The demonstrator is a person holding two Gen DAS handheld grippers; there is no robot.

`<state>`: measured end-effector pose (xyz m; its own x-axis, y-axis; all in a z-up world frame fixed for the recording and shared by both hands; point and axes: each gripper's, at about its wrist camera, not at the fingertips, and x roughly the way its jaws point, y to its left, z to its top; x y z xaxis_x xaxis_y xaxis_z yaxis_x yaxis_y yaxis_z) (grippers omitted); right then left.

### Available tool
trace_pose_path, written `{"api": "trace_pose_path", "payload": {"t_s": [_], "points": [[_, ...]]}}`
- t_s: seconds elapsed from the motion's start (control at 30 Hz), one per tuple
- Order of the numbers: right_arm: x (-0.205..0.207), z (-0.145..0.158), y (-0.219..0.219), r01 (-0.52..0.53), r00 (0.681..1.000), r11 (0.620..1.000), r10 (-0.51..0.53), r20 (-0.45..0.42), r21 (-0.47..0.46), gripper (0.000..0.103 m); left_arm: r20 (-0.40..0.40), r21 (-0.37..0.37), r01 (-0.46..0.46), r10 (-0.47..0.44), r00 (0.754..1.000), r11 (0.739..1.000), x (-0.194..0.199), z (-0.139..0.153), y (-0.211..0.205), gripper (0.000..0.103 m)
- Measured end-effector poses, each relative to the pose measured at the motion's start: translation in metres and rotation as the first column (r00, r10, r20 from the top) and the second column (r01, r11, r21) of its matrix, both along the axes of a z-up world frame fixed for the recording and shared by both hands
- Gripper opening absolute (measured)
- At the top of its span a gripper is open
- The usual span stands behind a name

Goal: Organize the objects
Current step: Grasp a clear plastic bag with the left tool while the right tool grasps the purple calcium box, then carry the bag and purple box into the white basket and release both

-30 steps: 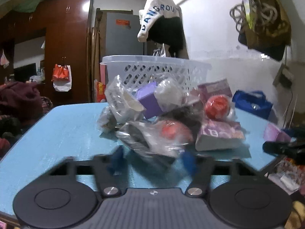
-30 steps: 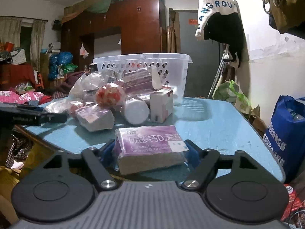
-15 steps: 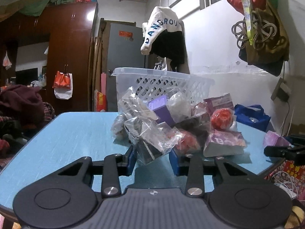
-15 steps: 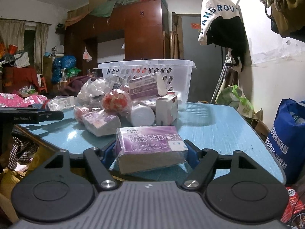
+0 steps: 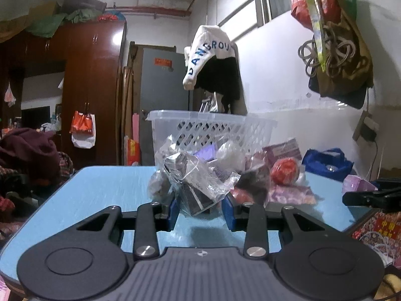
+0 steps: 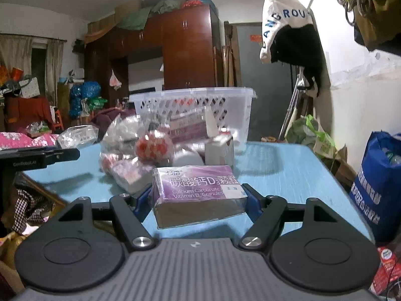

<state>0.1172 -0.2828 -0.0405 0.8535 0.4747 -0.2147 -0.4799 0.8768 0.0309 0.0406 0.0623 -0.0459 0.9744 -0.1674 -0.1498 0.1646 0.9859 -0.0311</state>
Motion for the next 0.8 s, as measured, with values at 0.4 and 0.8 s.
{"api": "trace_pose_path", "payload": {"t_s": [0.4, 0.8], "points": [[0.084, 0.115, 0.049, -0.024, 0.989, 0.999, 0.028, 0.146, -0.028, 0.075, 0.113, -0.047, 0.071, -0.065, 0.991, 0.996, 0.067, 0.101, 0.002, 0.04], [0.214, 0.124, 0.103, 0.012, 0.999, 0.988, -0.02, -0.049, -0.153, 0.089, -0.154, -0.034, 0.031, -0.036, 0.987, 0.999, 0.229, 0.13, -0.011, 0.076]]}}
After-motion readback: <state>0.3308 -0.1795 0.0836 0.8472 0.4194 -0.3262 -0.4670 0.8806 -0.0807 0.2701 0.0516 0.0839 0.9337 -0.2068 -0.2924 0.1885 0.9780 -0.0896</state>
